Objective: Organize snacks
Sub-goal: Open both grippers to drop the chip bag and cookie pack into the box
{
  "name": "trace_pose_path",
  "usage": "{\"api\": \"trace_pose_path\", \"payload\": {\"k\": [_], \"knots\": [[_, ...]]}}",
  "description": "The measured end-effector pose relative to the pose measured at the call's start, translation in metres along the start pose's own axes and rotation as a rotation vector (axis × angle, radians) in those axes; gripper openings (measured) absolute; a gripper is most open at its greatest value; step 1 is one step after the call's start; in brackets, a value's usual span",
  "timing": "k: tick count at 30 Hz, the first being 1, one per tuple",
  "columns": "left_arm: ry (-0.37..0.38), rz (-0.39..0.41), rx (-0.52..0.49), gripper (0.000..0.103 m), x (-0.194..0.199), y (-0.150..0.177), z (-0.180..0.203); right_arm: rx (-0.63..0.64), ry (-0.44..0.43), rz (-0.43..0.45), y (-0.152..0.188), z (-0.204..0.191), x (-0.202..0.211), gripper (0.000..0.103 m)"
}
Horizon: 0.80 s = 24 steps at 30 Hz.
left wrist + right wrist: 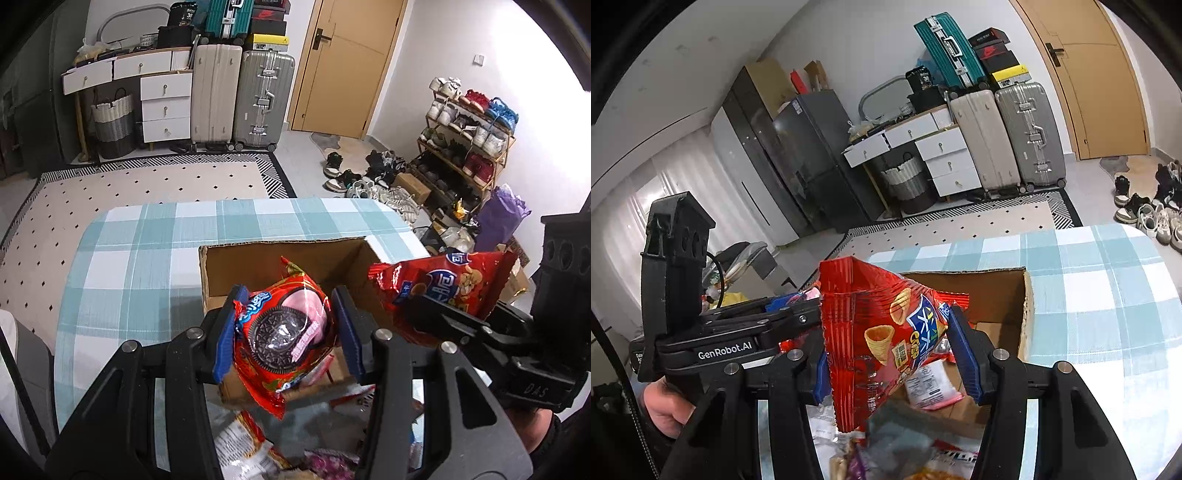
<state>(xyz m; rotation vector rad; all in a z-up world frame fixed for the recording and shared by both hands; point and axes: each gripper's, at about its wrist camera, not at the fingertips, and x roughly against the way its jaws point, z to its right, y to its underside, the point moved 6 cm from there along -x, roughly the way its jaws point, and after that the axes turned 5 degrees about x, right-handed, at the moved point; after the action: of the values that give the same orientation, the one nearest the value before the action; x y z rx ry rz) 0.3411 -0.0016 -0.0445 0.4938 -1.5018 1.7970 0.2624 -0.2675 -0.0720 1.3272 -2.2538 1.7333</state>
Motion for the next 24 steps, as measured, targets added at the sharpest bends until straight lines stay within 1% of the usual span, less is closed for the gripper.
{"api": "trace_pose_path", "payload": {"k": [7,11,15,16,17,18,19,21,24], "knots": [[-0.017,-0.041,0.002,0.045,-0.034,0.001,-0.006,-0.006,0.026,-0.033,0.002,0.019,-0.024,0.055],[-0.013,-0.055,0.011,0.045,-0.046,0.002,-0.007,-0.008,0.040,-0.055,0.005,0.028,-0.035,0.055],[0.008,-0.071,0.022,0.045,-0.057,0.003,-0.006,-0.002,0.047,-0.086,0.010,0.032,-0.046,0.056],[-0.004,-0.080,0.023,0.048,-0.061,0.004,-0.008,0.003,0.056,-0.090,0.010,0.033,-0.048,0.059],[-0.007,-0.096,0.027,0.050,-0.064,0.005,-0.009,0.010,0.076,-0.098,0.011,0.035,-0.049,0.068],[0.004,-0.109,0.037,0.056,-0.066,0.005,-0.010,0.011,0.079,-0.100,0.011,0.036,-0.050,0.074],[0.011,-0.114,0.051,0.065,-0.067,0.006,-0.012,0.014,0.086,-0.093,0.011,0.036,-0.048,0.078],[0.005,-0.111,0.055,0.074,-0.065,0.007,-0.013,0.027,0.103,-0.083,0.011,0.037,-0.043,0.079],[0.003,-0.083,0.041,0.074,-0.055,0.006,-0.011,0.028,0.121,-0.066,0.009,0.038,-0.034,0.080]]}}
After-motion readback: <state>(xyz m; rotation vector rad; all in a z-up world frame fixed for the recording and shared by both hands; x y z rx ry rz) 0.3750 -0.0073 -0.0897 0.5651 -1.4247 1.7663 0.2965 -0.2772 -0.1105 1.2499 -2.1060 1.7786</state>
